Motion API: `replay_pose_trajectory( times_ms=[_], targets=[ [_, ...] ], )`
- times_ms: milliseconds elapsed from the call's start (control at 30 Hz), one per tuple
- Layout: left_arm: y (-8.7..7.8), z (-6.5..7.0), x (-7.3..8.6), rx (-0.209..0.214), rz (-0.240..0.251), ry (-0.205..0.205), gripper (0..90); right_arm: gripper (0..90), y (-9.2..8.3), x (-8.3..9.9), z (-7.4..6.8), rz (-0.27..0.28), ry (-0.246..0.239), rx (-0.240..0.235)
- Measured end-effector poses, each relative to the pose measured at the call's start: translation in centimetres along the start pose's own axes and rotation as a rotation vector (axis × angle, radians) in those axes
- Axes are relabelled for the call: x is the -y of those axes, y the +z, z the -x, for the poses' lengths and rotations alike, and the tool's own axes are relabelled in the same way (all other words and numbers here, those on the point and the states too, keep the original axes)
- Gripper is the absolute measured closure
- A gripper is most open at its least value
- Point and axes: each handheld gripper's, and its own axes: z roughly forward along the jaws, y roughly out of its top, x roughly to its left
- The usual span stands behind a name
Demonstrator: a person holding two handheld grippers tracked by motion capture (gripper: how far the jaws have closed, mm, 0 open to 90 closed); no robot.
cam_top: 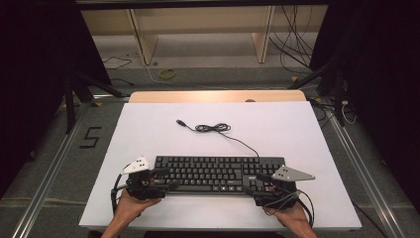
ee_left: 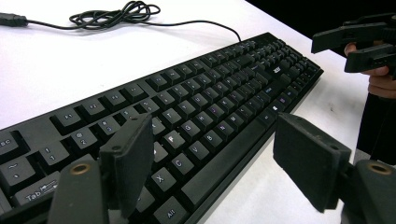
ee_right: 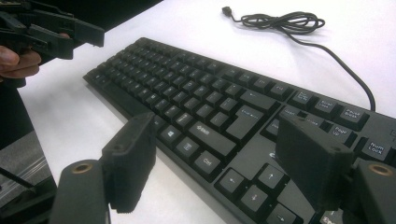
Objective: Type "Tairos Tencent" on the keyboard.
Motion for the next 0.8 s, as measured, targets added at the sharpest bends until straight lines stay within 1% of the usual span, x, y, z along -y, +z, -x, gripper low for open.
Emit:
replay_pose_trajectory(
  times_ms=[433, 600, 667, 733, 767, 800],
  targets=[
    [0.0, 0.0, 0.0, 0.0, 0.0, -0.001, 28.5, 29.9, 0.1, -0.1, -0.1, 0.001, 0.001, -0.001],
    [-0.1, -0.1, 0.0, 0.005, 0.003, -0.012, 28.5, 30.4, 0.4, -0.4, -0.2, -0.002, 0.01, -0.01],
    [-0.1, -0.2, 0.0, 0.003, 0.002, -0.012, 28.5, 30.5, 0.5, -0.5, -0.3, -0.006, 0.007, -0.013],
    [-0.1, -0.2, 0.0, 0.004, 0.009, -0.02, 28.4, 30.9, 0.7, -0.9, -0.5, -0.01, 0.004, -0.017],
    [-0.2, -0.3, 0.0, 0.005, 0.014, -0.033, 28.4, 31.3, 1.1, -1.2, -0.7, -0.011, 0.0, -0.025],
    [-0.2, -0.3, 0.0, 0.005, 0.014, -0.033, 28.4, 31.5, 1.2, -1.4, -0.7, -0.015, -0.005, -0.026]
  ],
)
